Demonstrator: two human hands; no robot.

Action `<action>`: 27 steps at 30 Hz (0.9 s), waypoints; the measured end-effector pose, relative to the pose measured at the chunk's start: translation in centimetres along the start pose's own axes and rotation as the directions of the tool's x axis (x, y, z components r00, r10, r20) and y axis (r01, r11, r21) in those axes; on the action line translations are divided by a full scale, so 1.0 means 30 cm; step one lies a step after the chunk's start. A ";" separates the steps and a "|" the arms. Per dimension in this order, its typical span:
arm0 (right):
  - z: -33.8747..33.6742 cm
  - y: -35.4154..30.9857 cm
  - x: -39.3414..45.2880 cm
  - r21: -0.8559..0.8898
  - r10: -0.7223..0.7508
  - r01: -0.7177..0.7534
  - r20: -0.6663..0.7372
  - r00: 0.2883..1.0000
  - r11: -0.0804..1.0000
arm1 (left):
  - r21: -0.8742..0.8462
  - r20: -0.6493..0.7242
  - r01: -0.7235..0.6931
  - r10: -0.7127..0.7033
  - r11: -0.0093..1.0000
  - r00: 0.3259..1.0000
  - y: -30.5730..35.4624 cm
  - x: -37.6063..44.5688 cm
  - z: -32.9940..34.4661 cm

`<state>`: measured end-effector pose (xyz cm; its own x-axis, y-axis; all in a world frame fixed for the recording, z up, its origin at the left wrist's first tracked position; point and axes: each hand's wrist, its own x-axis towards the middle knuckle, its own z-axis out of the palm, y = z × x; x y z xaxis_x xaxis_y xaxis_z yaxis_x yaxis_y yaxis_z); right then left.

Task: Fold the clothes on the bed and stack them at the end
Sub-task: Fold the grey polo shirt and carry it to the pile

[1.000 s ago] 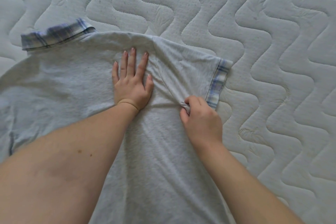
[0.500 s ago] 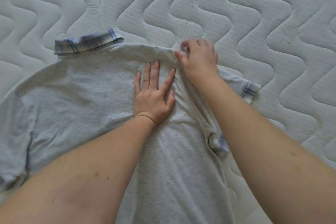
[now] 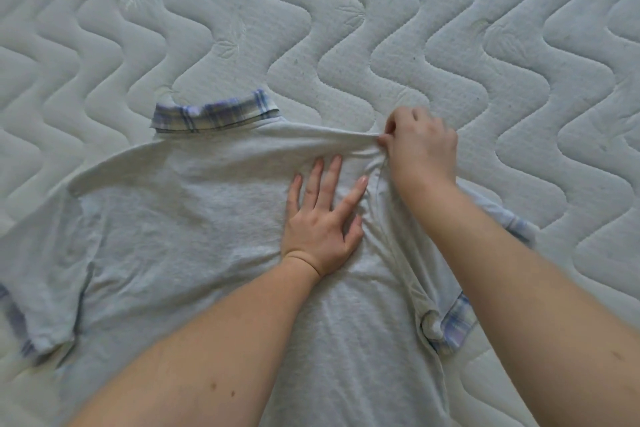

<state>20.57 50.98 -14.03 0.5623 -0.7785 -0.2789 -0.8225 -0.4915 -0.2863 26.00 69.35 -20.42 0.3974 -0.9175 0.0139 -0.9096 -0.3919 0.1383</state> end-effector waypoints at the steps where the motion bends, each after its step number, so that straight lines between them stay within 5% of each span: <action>1: 0.000 -0.004 0.010 0.023 0.015 -0.014 -0.041 0.999 1.000 | 0.004 0.005 -0.001 0.001 1.000 1.000 -0.001 -0.001 0.003; 5: 0.002 -0.115 0.061 0.230 -0.154 0.157 -0.032 0.988 0.960 | -0.013 0.016 0.004 -0.004 1.000 1.000 0.005 -0.001 0.001; 9: 0.063 -0.243 0.101 0.145 -0.358 0.344 0.090 0.929 0.928 | -0.007 0.061 0.019 -0.019 1.000 0.998 0.008 0.003 -0.011; 13: 0.113 -0.289 0.152 0.019 -0.304 0.304 0.015 0.952 0.952 | 0.001 0.098 0.025 -0.025 1.000 0.995 0.010 0.006 -0.016; 21: 0.052 -0.171 0.082 0.140 -0.314 0.316 -0.038 0.949 0.938 | -0.002 0.061 0.022 -0.021 1.000 0.998 0.015 0.002 -0.013; 27: -0.071 0.185 -0.142 0.019 -0.016 0.014 0.118 0.993 1.000 | 0.029 0.082 0.016 -0.018 0.999 0.996 0.010 -0.001 -0.011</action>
<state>13.42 50.74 -12.47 0.5817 -0.7189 -0.3806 -0.8128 -0.4948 -0.3075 25.76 69.29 -20.06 0.4026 -0.9127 -0.0702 -0.9062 -0.4082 0.1102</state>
